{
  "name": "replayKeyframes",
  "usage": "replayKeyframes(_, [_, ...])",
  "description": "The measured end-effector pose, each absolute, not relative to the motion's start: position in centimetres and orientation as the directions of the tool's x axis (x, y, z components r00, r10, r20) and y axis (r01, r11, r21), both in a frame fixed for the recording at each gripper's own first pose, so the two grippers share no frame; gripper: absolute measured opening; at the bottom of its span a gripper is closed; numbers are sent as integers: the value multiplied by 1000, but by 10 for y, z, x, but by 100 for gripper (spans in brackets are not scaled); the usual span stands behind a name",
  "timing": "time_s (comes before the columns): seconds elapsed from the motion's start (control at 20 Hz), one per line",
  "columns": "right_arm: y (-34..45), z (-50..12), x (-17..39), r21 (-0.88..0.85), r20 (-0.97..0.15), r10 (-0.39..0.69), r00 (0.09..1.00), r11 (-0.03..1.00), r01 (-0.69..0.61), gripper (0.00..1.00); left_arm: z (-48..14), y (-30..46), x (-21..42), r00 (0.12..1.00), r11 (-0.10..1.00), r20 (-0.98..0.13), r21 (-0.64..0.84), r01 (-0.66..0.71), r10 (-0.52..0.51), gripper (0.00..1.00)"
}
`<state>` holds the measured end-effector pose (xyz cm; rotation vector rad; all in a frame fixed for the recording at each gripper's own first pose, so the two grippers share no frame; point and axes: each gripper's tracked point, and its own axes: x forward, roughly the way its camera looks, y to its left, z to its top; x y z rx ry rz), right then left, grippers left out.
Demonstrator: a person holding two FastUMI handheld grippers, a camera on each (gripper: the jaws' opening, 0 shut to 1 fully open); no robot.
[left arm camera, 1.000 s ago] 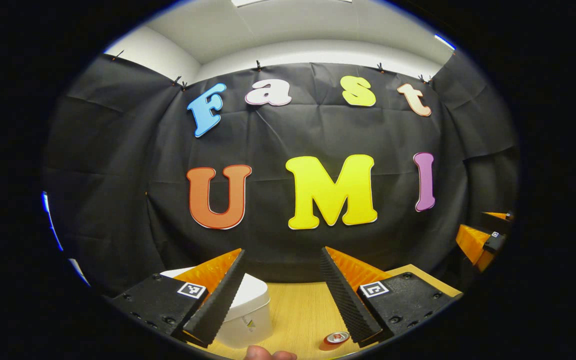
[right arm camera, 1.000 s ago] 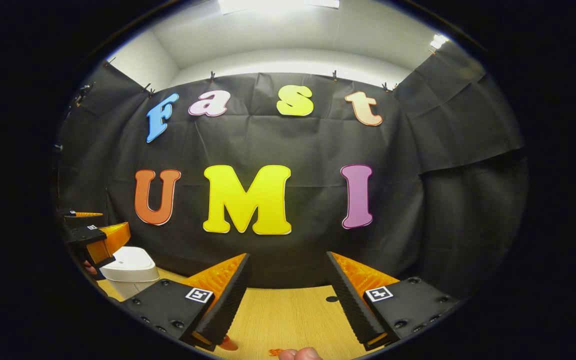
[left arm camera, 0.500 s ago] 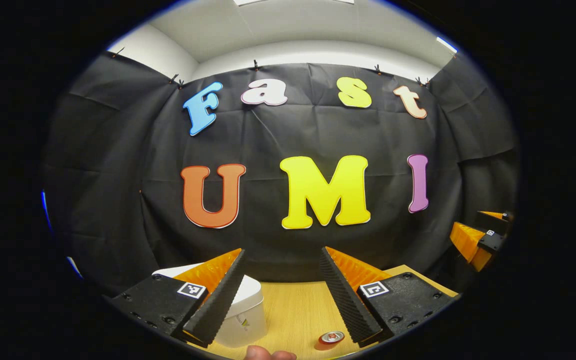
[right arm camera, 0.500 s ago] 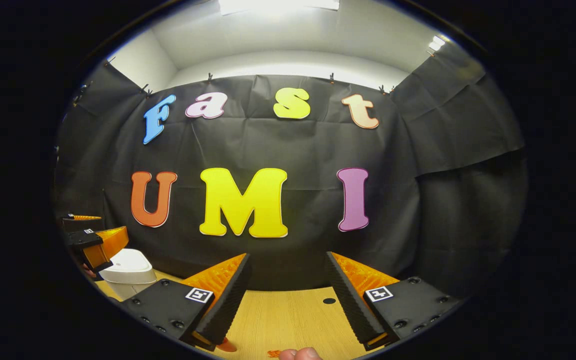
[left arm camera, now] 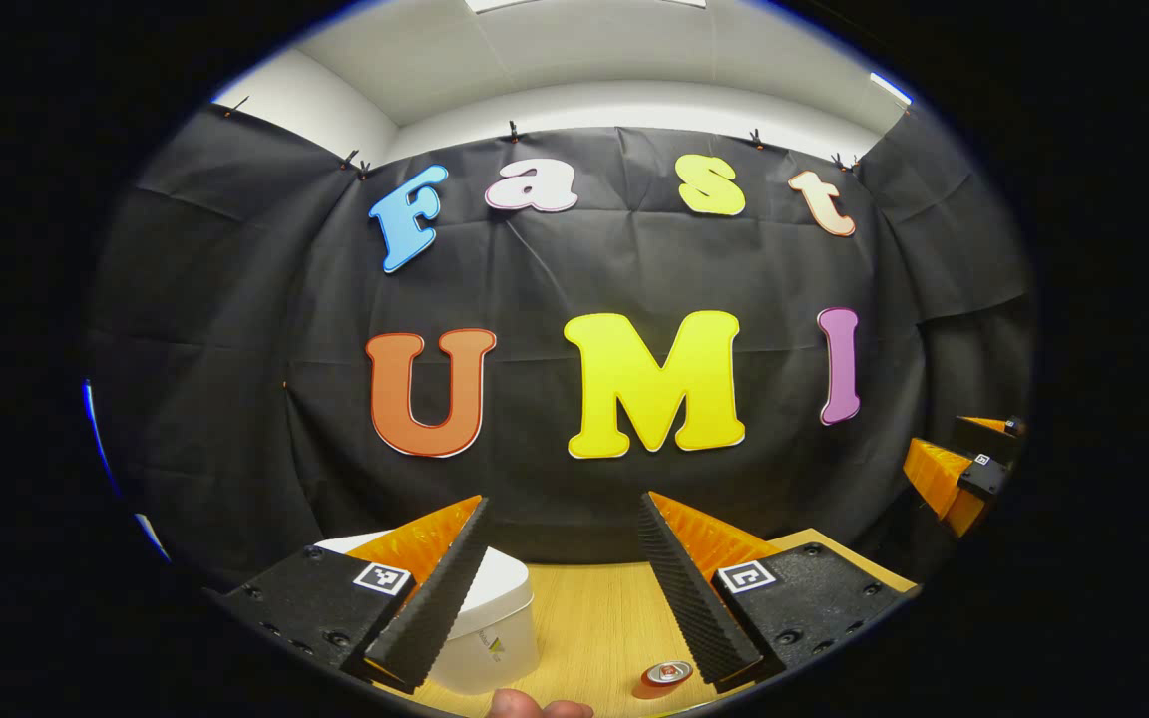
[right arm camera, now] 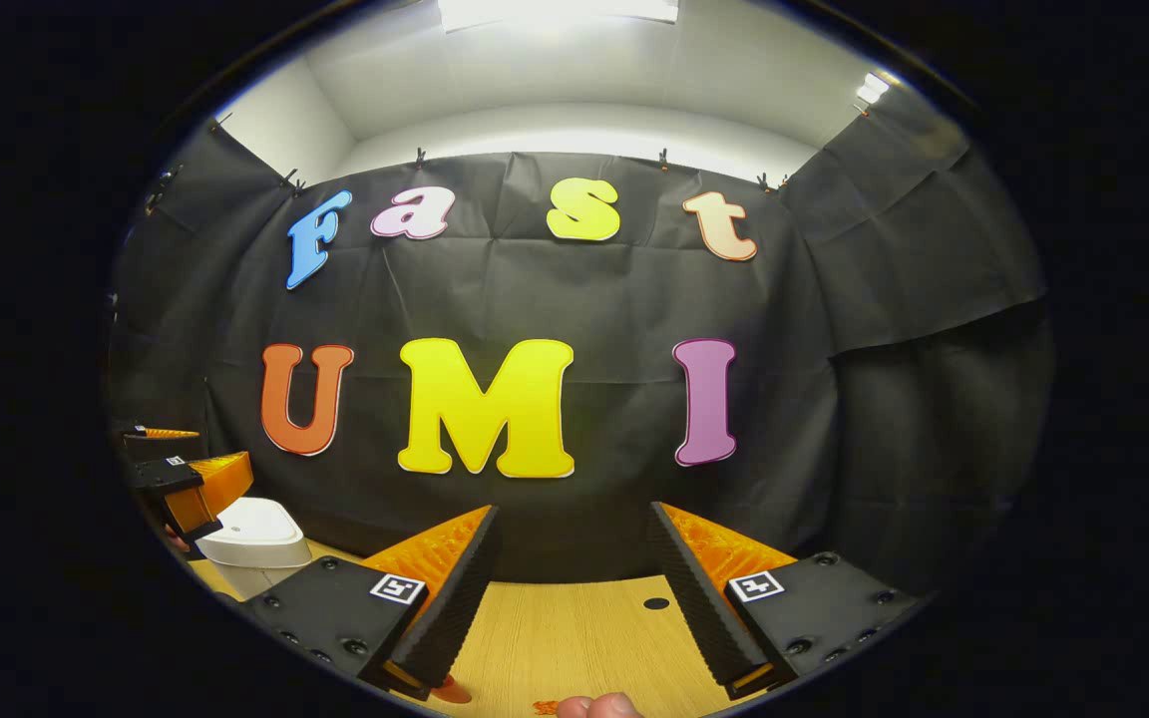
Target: Press the lid of the desktop garbage bin to open it, pick up the crumpled paper on the desktop and throw it into the bin, then pick up the pop can on the desktop and drop it into the bin, and finally close the garbage bin lid.
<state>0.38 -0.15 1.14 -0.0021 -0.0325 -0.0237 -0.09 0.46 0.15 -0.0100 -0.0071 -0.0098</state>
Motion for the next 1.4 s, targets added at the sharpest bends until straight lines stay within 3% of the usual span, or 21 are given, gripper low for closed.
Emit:
replayKeyframes(0.75, [-14, 16, 16, -40, 34, 12, 999, 999, -10, 94, -18, 75, 30, 974, 975, -42, 11, -223, 223, 93])
replayKeyframes(1.05, [-19, 15, 22, -66, 22, 31, 999, 997, -29, 94, -48, 100, 47, 950, 955, -107, 9, -295, 294, 83])
replayKeyframes(1.4, [-15, 6, 29, -86, -5, 52, 999, 995, -52, 94, -81, 112, 58, 925, 942, -180, 16, -337, 334, 59])
